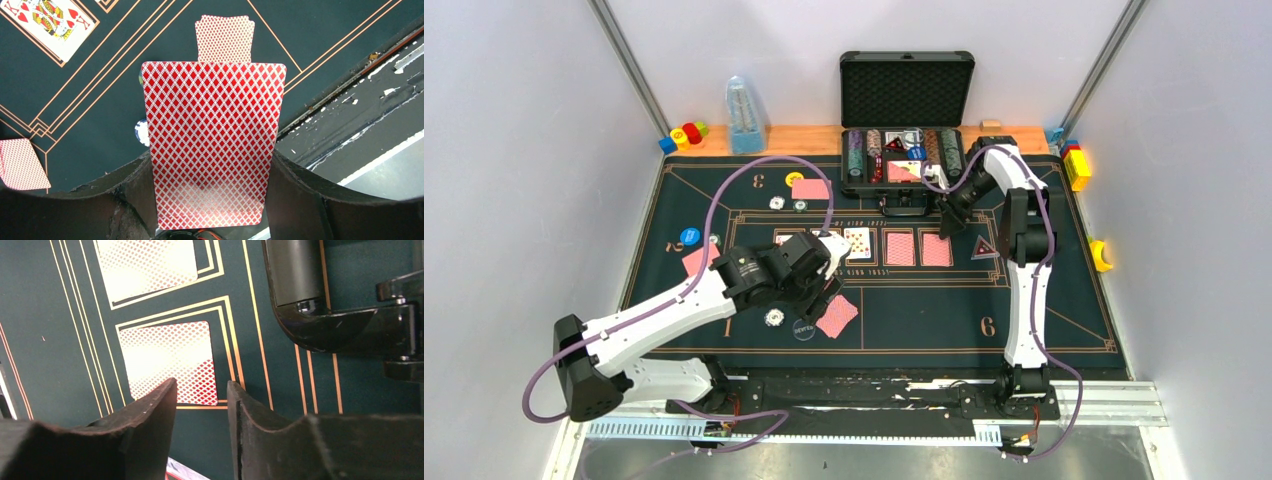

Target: Distribute texas hold em gaming equipment

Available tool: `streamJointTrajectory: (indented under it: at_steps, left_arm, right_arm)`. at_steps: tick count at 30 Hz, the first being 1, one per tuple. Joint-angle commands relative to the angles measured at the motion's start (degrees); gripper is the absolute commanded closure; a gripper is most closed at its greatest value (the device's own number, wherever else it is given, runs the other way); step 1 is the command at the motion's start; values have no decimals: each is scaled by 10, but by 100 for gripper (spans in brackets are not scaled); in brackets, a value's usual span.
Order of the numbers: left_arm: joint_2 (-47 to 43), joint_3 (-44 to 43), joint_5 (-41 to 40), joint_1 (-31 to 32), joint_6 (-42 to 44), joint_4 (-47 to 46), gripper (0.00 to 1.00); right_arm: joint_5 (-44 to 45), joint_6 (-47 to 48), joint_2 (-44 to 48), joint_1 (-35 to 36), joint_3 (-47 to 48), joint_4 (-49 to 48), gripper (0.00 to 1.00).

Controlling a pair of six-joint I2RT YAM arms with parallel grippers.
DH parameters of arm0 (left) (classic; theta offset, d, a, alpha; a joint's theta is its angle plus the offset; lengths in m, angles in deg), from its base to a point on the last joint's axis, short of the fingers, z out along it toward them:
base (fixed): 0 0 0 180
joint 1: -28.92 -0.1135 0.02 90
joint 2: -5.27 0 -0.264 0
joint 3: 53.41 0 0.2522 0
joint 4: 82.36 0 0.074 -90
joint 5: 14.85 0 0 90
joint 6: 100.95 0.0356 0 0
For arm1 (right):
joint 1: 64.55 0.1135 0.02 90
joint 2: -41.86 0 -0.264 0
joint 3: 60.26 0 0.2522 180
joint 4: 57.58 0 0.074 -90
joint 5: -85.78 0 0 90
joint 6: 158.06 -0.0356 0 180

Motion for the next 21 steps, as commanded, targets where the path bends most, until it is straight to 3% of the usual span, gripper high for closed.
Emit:
streamJointTrajectory:
  at_steps: [1,5,9,10,15,19,21]
  left_arm:
    - [4,-19,-7,1,2,-7,100]
    - [10,-27,-9,0,-2,-3,100]
    - [9,-30,-11,1,-9,-2,100]
    - [9,-33,-13,0,-14,-2,100]
    - [2,-41,-19,0,-34,4,100]
    - [1,-55,-36,1,-60,15,100]
    - [3,-63,-48,1,-78,22,100]
  right_arm:
    - [0,-17,0,4,37,-22,54]
    - [9,-33,26,4,42,-22,42]
    - [14,-48,84,3,19,-37,17]
    - [15,-53,102,4,11,-43,2]
    - [9,-111,208,3,-64,-131,0]
    - [20,-270,316,3,-166,-337,0]
    - [31,-407,371,4,-228,-460,0]
